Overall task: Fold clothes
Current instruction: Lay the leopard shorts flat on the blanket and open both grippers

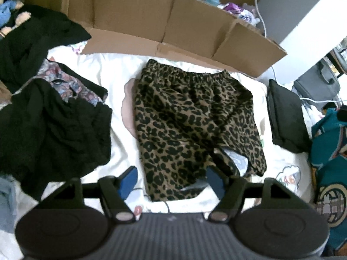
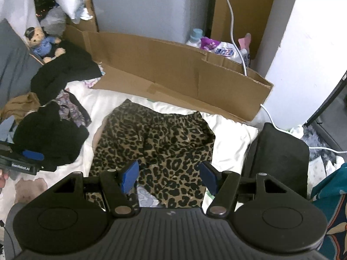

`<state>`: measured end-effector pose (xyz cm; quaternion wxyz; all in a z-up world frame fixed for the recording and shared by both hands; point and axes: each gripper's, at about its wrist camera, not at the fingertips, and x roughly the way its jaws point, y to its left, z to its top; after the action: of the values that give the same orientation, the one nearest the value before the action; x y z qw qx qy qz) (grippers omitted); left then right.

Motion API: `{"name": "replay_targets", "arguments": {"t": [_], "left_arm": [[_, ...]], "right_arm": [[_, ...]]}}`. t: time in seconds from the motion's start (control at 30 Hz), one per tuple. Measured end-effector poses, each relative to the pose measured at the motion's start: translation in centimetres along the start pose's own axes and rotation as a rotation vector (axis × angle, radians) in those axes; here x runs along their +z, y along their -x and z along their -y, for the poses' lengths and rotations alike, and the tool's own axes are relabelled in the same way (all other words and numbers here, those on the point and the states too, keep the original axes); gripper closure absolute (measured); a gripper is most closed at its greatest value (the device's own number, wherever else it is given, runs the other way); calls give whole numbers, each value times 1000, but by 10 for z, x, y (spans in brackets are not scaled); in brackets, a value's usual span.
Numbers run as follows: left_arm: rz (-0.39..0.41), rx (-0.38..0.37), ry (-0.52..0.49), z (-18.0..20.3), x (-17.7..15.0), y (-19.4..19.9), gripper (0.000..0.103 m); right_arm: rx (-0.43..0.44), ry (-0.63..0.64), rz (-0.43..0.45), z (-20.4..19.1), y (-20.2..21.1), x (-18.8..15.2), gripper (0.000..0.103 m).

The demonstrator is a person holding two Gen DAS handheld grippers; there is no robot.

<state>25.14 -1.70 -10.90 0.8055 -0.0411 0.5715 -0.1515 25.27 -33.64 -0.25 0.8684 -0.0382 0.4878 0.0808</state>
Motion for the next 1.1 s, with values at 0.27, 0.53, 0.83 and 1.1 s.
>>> {"name": "replay_targets", "arguments": {"t": [0.27,0.53,0.83,1.1], "left_arm": [[12,0,0,-3,-5,-2,24],[-30,6,33,-24,-19,-43,28],[-90,7,84,-49,-46,-67,31],[-101,12,28,-56,-66,-74,32]], "right_arm": [[14,-25,-30,12,-7,-7,34],[27,-8,-158,23,-45,-34,34],[62,49,-293,13,-74,-33,34],[61,34,-271,-1,-85,-48,34]]}}
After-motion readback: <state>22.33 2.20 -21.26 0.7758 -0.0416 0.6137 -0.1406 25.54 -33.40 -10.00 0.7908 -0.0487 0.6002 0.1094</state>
